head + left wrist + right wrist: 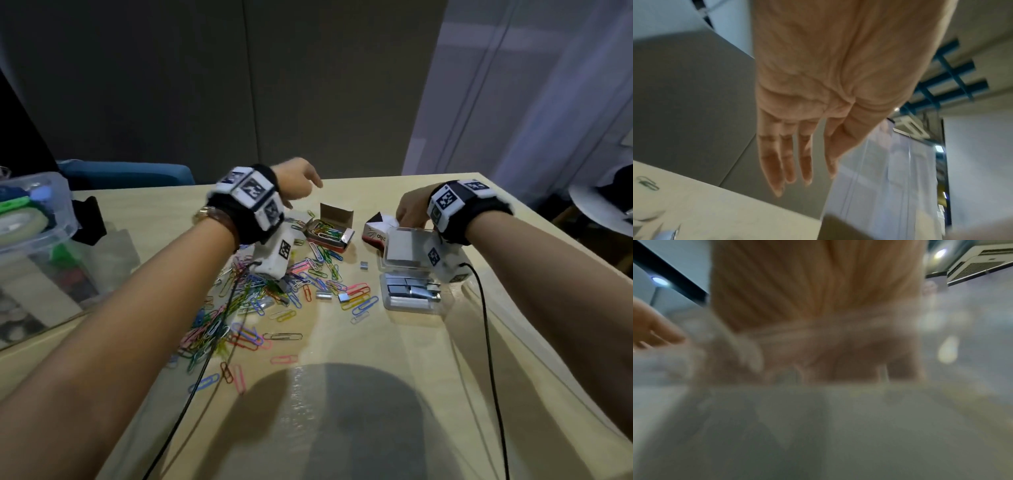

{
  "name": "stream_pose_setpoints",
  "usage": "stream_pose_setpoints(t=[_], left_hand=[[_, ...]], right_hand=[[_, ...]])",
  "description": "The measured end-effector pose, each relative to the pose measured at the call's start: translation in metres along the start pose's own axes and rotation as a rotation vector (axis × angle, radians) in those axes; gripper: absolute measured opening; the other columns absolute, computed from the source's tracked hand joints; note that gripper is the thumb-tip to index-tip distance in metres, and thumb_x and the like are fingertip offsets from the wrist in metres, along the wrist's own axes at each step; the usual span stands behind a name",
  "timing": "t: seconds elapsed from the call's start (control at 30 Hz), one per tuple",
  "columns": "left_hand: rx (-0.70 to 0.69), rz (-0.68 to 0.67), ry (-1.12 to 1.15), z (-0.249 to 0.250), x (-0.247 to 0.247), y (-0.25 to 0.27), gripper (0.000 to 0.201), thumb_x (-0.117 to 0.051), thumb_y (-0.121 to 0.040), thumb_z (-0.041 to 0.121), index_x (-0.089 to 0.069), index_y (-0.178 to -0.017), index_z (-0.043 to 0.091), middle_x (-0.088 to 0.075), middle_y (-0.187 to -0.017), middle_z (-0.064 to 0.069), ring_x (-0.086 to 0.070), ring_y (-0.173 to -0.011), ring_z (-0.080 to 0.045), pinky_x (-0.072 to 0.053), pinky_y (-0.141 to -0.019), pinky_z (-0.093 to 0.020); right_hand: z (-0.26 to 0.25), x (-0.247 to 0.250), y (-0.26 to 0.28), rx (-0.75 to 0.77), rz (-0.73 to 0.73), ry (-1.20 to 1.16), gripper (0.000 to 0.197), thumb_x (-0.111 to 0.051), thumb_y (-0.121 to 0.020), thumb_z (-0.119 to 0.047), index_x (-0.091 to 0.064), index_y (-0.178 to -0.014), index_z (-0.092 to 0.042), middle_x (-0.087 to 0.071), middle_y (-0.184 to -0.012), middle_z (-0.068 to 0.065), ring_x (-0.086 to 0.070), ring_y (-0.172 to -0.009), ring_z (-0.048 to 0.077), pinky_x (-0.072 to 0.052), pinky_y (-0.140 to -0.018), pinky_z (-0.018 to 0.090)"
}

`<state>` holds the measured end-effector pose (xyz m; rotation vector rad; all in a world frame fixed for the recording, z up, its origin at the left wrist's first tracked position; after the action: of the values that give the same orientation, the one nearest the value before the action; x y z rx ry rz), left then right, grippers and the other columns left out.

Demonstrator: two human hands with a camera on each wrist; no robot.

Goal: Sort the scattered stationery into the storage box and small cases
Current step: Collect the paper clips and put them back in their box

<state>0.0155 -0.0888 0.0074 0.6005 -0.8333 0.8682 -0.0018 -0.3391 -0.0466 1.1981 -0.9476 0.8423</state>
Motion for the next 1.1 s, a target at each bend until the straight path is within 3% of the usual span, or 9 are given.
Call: stream_pose_setpoints(t=[0.13, 0.2, 0.27, 0.4, 0.47, 0.73, 0.87, 0.93, 1.1], left_hand=[[0.044, 0.038, 0.216, -0.027, 0.033, 0.024, 0.033, -0.045, -0.098, 0.002, -0.058, -0.128, 0.009, -0.057, -0.124, -0.010, -0.054, -0.107, -0.020, -0.052, -0.071, -0.026], [0.071, 0.069, 0.284, -0.040, 0.040, 0.033, 0.027, -0.044, -0.102, 0.013, -0.060, -0.123, 0.007, -0.061, -0.122, -0.012, -0.058, -0.101, -0.020, -0.052, -0.071, -0.027], [0.084, 0.081, 0.424, -0.048, 0.041, 0.042, 0.039, -0.038, -0.104, 0.033, -0.060, -0.119, 0.005, -0.064, -0.120, -0.015, -0.063, -0.100, -0.023, -0.054, -0.076, -0.031], [0.106, -0.032, 0.708, -0.049, 0.030, 0.061, 0.071, -0.027, -0.094, 0.066, -0.061, -0.111, 0.006, -0.070, -0.110, -0.019, -0.068, -0.099, -0.030, -0.054, -0.083, -0.038], [0.070, -0.154, 0.803, -0.050, 0.022, 0.069, 0.078, -0.028, -0.085, 0.073, -0.059, -0.114, 0.007, -0.070, -0.110, -0.019, -0.069, -0.099, -0.031, -0.054, -0.084, -0.038], [-0.008, -0.047, 0.921, -0.090, 0.012, 0.089, 0.035, -0.066, -0.079, 0.021, -0.061, -0.109, 0.003, -0.073, -0.092, -0.014, -0.071, -0.080, -0.023, -0.060, -0.076, -0.033], [-0.077, -0.002, 0.763, -0.109, 0.010, 0.092, 0.066, -0.082, -0.065, 0.008, -0.057, -0.126, 0.004, -0.065, -0.109, -0.011, -0.070, -0.094, -0.028, -0.057, -0.087, -0.041], [-0.108, 0.091, 0.671, -0.109, 0.012, 0.095, 0.070, -0.083, -0.064, 0.005, -0.056, -0.128, 0.009, -0.061, -0.117, -0.012, -0.069, -0.096, -0.028, -0.057, -0.087, -0.038], [-0.152, 0.433, 0.509, -0.110, 0.016, 0.100, 0.066, -0.086, -0.066, 0.006, -0.046, -0.118, 0.010, -0.053, -0.116, -0.004, -0.062, -0.104, -0.027, -0.057, -0.084, -0.038]], right_hand=[[-0.023, 0.040, 0.052, -0.019, 0.196, -0.077, 0.038, -0.082, -0.071, -0.034, -0.065, -0.091, -0.007, -0.065, -0.090, 0.008, -0.059, -0.078, 0.027, -0.051, -0.068, 0.035], [-0.039, 0.066, 0.077, 0.050, 0.351, -0.065, 0.040, -0.087, -0.068, -0.027, -0.061, -0.094, -0.011, -0.062, -0.099, 0.009, -0.053, -0.084, 0.027, -0.043, -0.064, 0.031], [-0.057, 0.087, 0.094, 0.174, 0.500, -0.159, 0.044, -0.088, -0.067, -0.023, -0.057, -0.097, -0.015, -0.060, -0.104, 0.007, -0.049, -0.089, 0.023, -0.037, -0.066, 0.029], [-0.111, 0.096, 0.107, 0.434, 0.638, -0.234, 0.063, -0.084, -0.071, -0.027, -0.054, -0.126, -0.029, -0.055, -0.126, 0.006, -0.044, -0.120, 0.027, -0.034, -0.102, 0.036], [-0.134, 0.090, 0.112, 0.546, 0.694, -0.347, 0.062, -0.082, -0.071, -0.021, -0.056, -0.126, -0.032, -0.045, -0.123, 0.002, -0.043, -0.115, 0.021, -0.035, -0.094, 0.027], [-0.168, 0.056, 0.097, 0.709, 0.821, -0.451, 0.061, -0.075, -0.072, -0.005, -0.062, -0.129, -0.024, -0.046, -0.120, 0.003, -0.047, -0.107, 0.010, -0.037, -0.078, 0.002], [-0.177, 0.062, 0.094, 0.596, 0.820, -0.590, 0.034, -0.051, -0.090, -0.002, -0.073, -0.111, -0.017, -0.054, -0.119, 0.002, -0.053, -0.111, 0.012, -0.042, -0.091, 0.014], [-0.184, 0.064, 0.091, 0.545, 0.747, -0.790, 0.037, -0.041, -0.095, -0.006, -0.076, -0.103, -0.014, -0.053, -0.114, 0.000, -0.052, -0.110, 0.011, -0.048, -0.098, 0.032], [-0.196, 0.063, 0.091, 0.524, 0.804, -1.209, 0.026, -0.057, -0.091, -0.020, -0.075, -0.106, -0.011, -0.060, -0.098, -0.006, -0.064, -0.096, 0.016, -0.056, -0.084, 0.047]])
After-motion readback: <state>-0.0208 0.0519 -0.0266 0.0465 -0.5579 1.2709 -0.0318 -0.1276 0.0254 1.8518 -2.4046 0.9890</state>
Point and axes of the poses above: each hand's wrist, its own y-axis away from the middle knuckle, its own x-axis out of the back of the hand, z = x × y, the point moved 4 cm from there along -y, towards the middle knuckle
